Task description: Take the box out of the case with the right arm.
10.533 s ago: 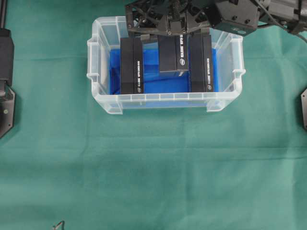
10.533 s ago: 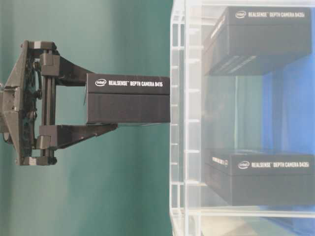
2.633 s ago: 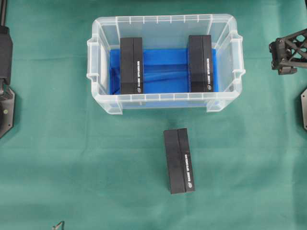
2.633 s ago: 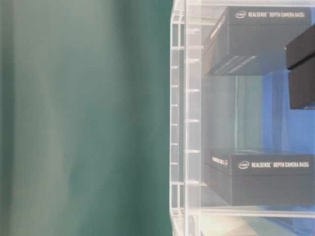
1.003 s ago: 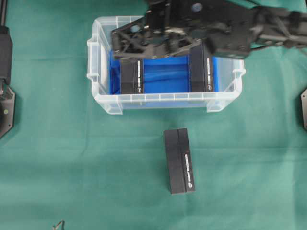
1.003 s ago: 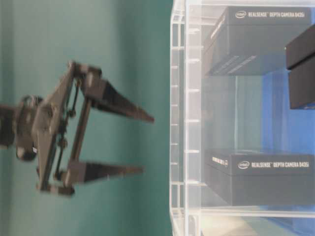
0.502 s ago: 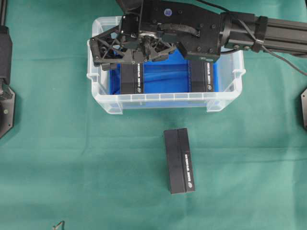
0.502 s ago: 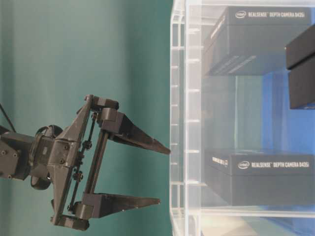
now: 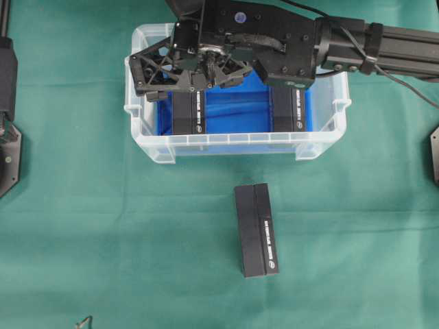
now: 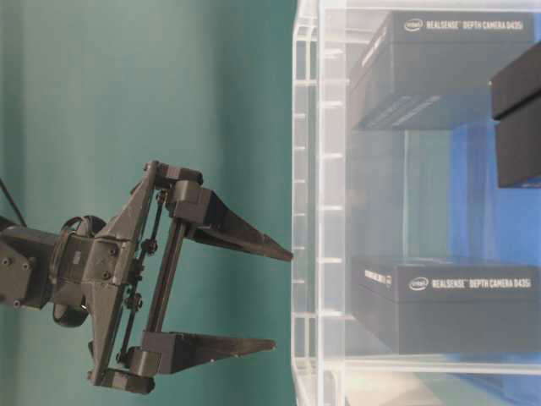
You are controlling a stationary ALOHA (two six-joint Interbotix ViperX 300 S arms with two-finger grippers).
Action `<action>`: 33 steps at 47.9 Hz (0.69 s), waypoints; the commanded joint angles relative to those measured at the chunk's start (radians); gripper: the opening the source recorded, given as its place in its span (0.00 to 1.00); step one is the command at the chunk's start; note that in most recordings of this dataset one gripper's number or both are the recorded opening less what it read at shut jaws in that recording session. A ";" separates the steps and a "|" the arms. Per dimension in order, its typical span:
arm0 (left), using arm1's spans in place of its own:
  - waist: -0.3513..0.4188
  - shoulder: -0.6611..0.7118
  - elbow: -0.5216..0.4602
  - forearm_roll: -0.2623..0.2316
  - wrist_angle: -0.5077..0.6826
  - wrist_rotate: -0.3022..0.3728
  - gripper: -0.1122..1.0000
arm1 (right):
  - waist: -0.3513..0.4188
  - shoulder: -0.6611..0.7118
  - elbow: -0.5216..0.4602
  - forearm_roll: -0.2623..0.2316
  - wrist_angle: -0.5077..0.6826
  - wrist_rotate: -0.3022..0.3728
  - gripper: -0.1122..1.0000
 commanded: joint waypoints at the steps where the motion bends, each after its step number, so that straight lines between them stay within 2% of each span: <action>1: -0.003 -0.002 -0.029 0.002 -0.003 0.000 0.10 | 0.002 -0.025 -0.025 -0.003 0.000 -0.009 0.93; 33: -0.003 -0.002 -0.029 0.002 -0.003 0.000 0.10 | 0.002 -0.025 -0.025 -0.005 0.000 0.000 0.93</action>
